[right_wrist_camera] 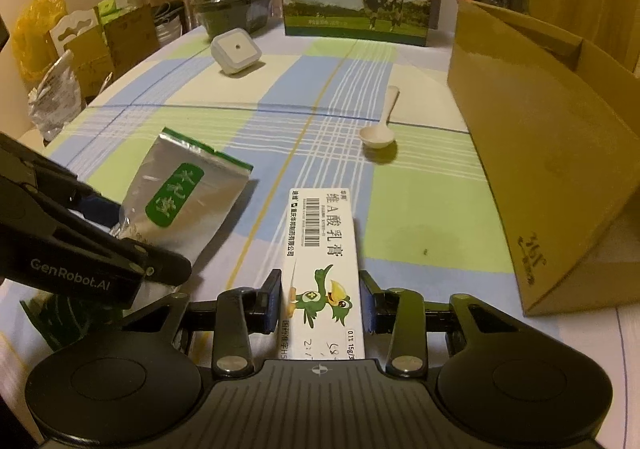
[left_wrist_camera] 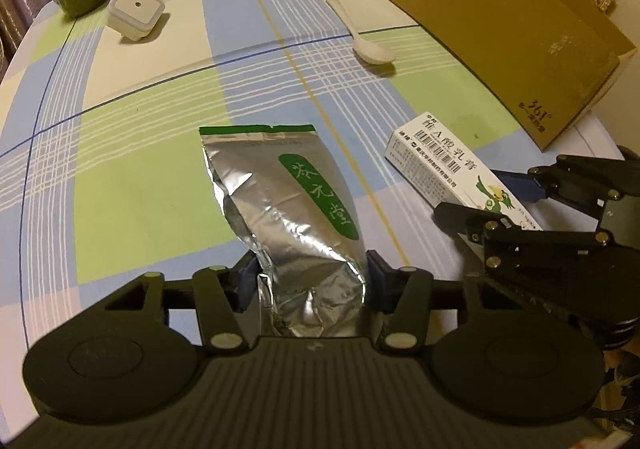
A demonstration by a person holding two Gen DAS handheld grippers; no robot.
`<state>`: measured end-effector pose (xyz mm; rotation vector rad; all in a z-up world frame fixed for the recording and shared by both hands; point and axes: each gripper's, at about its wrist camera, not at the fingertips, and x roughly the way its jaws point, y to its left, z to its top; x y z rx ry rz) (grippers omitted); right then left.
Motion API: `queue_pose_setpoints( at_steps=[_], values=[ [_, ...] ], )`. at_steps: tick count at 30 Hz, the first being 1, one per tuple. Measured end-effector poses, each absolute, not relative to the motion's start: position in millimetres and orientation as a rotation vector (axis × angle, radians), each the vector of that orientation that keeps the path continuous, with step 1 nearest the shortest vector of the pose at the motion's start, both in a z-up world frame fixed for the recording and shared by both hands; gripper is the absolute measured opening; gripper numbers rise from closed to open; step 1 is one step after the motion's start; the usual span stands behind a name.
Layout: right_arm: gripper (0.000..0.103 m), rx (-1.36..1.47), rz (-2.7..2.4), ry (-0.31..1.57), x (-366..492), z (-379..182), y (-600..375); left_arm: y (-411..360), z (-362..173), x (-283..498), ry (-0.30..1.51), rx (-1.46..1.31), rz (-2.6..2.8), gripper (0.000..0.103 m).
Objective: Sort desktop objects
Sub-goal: 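Carry the foil bag and white carton toward the cardboard box with both tools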
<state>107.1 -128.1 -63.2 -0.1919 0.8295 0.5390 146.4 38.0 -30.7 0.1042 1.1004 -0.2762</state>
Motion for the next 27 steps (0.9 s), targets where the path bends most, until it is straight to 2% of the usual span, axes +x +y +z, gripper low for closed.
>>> queue_pose_setpoints(
  at_steps=[27],
  values=[
    [0.036, -0.102, 0.471, 0.788, 69.0, -8.4, -174.5, 13.0, 13.0, 101.0, 1.071, 0.055, -0.31, 0.048]
  ],
)
